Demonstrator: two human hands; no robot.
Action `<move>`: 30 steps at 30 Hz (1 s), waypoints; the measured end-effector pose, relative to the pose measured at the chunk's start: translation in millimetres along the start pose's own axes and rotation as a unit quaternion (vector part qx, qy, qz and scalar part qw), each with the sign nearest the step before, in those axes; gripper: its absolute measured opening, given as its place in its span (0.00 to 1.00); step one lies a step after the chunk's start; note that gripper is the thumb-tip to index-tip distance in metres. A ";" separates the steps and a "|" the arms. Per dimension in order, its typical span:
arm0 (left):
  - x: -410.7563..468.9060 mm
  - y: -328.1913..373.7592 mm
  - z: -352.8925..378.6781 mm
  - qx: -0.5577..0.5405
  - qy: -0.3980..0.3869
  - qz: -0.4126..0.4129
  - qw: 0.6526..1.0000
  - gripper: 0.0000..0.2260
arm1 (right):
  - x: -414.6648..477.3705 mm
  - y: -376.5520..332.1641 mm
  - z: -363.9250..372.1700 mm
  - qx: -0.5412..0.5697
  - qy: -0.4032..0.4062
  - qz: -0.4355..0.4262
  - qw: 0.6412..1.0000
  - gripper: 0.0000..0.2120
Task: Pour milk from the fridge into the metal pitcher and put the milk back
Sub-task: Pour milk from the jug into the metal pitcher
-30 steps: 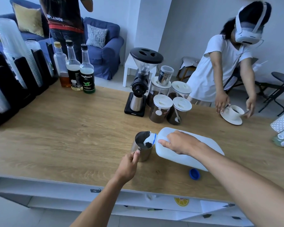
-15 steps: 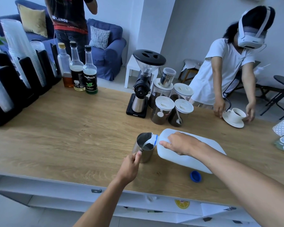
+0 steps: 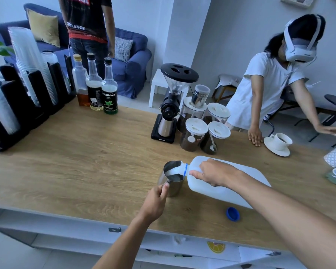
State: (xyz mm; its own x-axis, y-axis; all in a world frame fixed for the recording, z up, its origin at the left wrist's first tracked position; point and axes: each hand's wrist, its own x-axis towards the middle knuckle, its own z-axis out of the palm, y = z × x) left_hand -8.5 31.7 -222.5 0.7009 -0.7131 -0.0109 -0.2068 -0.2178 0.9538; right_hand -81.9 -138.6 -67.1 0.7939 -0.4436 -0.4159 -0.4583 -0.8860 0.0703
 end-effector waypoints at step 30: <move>1.0 -3.5 0.5 -0.001 0.005 -0.002 1.000 0.20 | 6.3 -3.3 -5.9 -0.017 -0.008 0.000 1.000 0.27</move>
State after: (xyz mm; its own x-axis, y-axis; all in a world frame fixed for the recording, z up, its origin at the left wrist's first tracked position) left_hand -7.4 31.5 -225.9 0.7091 -0.7050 -0.0115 -0.2030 -0.2198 0.9542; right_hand -73.0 -139.3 -64.5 0.7869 -0.4416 -0.4310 -0.4439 -0.8903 0.1016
